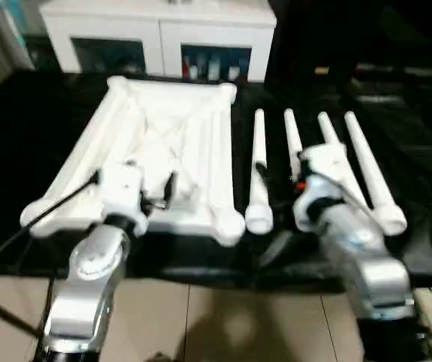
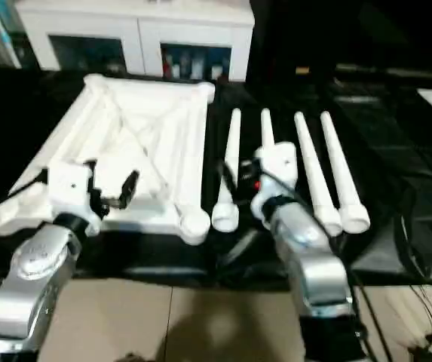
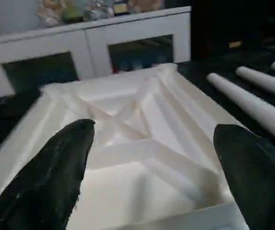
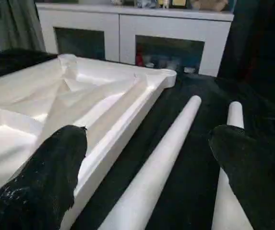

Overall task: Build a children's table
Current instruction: Move to table

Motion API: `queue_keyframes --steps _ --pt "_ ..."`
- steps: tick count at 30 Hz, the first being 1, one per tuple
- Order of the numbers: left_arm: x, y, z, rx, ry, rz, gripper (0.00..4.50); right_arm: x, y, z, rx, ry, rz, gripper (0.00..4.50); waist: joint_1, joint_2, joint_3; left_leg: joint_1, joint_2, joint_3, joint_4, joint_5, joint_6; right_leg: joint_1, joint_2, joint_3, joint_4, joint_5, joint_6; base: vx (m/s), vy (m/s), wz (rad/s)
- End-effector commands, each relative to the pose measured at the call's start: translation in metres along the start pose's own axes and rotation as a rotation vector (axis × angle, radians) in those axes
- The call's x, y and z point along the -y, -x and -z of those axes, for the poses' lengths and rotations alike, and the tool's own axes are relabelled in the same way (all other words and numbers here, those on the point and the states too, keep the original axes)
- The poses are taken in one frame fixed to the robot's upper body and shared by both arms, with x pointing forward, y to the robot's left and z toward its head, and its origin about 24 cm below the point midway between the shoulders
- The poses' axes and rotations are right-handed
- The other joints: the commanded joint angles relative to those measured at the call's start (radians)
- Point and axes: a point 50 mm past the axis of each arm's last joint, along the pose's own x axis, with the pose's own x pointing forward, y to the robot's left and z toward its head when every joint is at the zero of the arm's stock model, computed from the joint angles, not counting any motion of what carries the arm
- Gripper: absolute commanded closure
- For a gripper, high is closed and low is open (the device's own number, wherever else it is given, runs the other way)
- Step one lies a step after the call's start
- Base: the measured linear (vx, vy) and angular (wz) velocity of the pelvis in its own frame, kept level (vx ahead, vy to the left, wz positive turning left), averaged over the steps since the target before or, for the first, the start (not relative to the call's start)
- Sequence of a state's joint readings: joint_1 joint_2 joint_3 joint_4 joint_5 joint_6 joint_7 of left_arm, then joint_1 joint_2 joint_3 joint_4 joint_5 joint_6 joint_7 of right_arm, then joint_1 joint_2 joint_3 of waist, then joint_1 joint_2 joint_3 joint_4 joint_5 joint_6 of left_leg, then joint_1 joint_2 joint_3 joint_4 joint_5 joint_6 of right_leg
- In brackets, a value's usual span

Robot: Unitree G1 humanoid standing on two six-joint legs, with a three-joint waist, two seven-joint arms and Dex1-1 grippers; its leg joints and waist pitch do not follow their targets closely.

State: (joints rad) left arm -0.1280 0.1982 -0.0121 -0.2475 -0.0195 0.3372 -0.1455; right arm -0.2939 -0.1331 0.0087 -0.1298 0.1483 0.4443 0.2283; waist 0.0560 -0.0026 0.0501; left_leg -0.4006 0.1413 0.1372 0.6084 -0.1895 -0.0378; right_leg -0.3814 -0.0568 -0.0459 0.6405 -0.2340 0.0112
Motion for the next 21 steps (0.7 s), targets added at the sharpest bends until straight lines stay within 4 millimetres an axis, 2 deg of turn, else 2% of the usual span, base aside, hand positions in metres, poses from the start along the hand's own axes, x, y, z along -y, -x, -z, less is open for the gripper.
queue_keyframes --steps 1,2,4,10,11,12,13,14,15,16,17,18,19,20,21 --pt "0.001 -0.001 -0.005 0.015 0.027 0.008 0.07 0.001 -0.001 -0.003 0.005 0.004 -0.011 0.0 -0.001 0.003 -0.04 0.027 0.075 -0.029 -0.088 -0.351 -0.033 0.015 -0.085 0.052 -0.115 -0.428 -0.113 -0.05 -0.029 -0.04" --pt "0.001 -0.001 -0.005 0.016 0.035 0.003 0.07 0.001 -0.001 -0.003 0.004 0.003 -0.011 0.0 -0.001 0.005 -0.041 0.029 0.077 -0.027 -0.09 -0.359 -0.043 0.013 -0.084 0.054 -0.114 -0.393 -0.116 0.0 0.0 0.0" --pt "0.001 -0.001 -0.006 0.025 0.067 -0.015 0.07 -0.002 0.0 0.001 -0.003 -0.023 -0.011 0.0 0.0 0.004 -0.043 0.026 0.078 -0.024 -0.091 -0.344 -0.044 0.015 -0.084 0.055 -0.107 -0.326 -0.125 0.0 0.0 0.0" --pt "0.001 0.001 -0.003 -0.003 0.107 -0.021 0.07 -0.017 0.001 0.003 0.002 -0.032 -0.071 0.0 0.001 0.005 -0.05 0.019 0.079 -0.018 -0.089 -0.242 -0.015 0.025 -0.082 0.055 -0.091 -0.13 -0.152 0.0 0.0 0.0" --pt "0.0 0.001 -0.003 -0.002 0.115 -0.028 0.07 -0.019 0.001 0.003 0.007 -0.023 -0.079 0.0 0.011 0.017 -0.055 -0.032 0.043 -0.062 -0.101 -0.195 0.098 0.071 -0.103 -0.011 -0.082 -0.066 -0.18 0.0 0.0 0.0" --pt "0.0 0.002 -0.003 0.0 0.118 -0.033 0.07 -0.021 0.001 0.003 0.011 -0.018 -0.084 0.0 -0.002 0.018 -0.061 -0.027 0.036 -0.083 -0.088 -0.167 0.187 0.072 -0.105 -0.034 -0.083 -0.026 -0.213 0.03 -0.001 0.42" --pt "-0.001 0.002 -0.003 0.003 0.119 -0.033 0.07 -0.022 0.001 0.004 0.015 -0.02 -0.088 0.0 -0.003 0.021 -0.061 -0.027 0.033 -0.085 -0.084 -0.199 0.204 0.083 -0.108 -0.042 -0.088 -0.055 -0.225 0.03 -0.001 0.42" --pt "-0.002 0.002 -0.003 0.005 0.12 -0.034 0.07 -0.022 0.001 0.004 0.014 -0.031 -0.084 0.0 -0.004 0.027 -0.057 -0.026 0.033 -0.091 -0.087 -0.278 0.197 0.1 -0.115 -0.058 -0.104 -0.159 -0.22 0.057 -0.005 0.5" --pt "-0.002 0.002 -0.003 0.005 0.121 -0.035 0.07 -0.022 0.0 0.004 0.014 -0.039 -0.08 0.0 -0.016 0.027 -0.053 0.013 0.069 -0.088 -0.09 -0.405 0.149 0.086 -0.101 -0.049 -0.112 -0.264 -0.214 0.053 -0.013 0.38" --pt "-0.002 0.002 -0.003 0.005 0.122 -0.036 0.07 -0.022 0.0 0.005 0.01 -0.061 -0.075 0.0 -0.014 0.033 -0.042 0.012 0.07 -0.085 -0.098 -0.479 0.115 0.091 -0.098 -0.05 -0.12 -0.334 -0.203 0.053 -0.013 0.38" --pt "-0.003 0.002 -0.003 0.004 0.123 -0.037 0.07 -0.02 0.0 0.005 0.011 -0.089 -0.064 0.0 -0.025 0.031 -0.028 0.082 0.098 -0.074 -0.101 -0.67 0.016 0.055 -0.082 -0.036 -0.132 -0.447 -0.179 0.043 -0.008 0.23" --pt "-0.003 0.002 -0.003 0.002 0.123 -0.038 0.07 -0.02 0.0 0.005 0.008 -0.08 -0.065 0.0 -0.024 0.028 -0.014 0.108 0.09 -0.062 -0.105 -0.805 -0.057 0.05 -0.077 -0.036 -0.149 -0.54 -0.142 0.062 -0.001 0.11" --pt "-0.004 0.002 -0.002 0.001 0.123 -0.038 0.07 -0.02 0.0 0.006 0.006 -0.07 -0.067 0.0 -0.025 0.022 -0.014 0.107 0.086 -0.059 -0.109 -0.799 -0.067 0.061 -0.08 -0.032 -0.155 -0.55 -0.13 0.062 -0.001 0.11" --pt "-0.004 0.002 -0.002 0.0 0.123 -0.038 0.07 -0.02 0.0 0.005 0.013 -0.063 -0.071 0.0 -0.022 0.022 -0.015 0.098 0.079 -0.047 -0.109 -0.76 -0.072 0.081 -0.09 -0.021 -0.165 -0.573 -0.113 0.083 0.01 -0.01" --pt "-0.004 0.002 -0.002 -0.001 0.123 -0.038 0.07 -0.02 0.001 0.004 0.018 -0.06 -0.075 0.0 -0.017 0.023 -0.017 0.079 0.073 -0.038 -0.109 -0.684 -0.059 0.107 -0.099 -0.012 -0.173 -0.596 -0.098 0.087 0.02 -0.07"
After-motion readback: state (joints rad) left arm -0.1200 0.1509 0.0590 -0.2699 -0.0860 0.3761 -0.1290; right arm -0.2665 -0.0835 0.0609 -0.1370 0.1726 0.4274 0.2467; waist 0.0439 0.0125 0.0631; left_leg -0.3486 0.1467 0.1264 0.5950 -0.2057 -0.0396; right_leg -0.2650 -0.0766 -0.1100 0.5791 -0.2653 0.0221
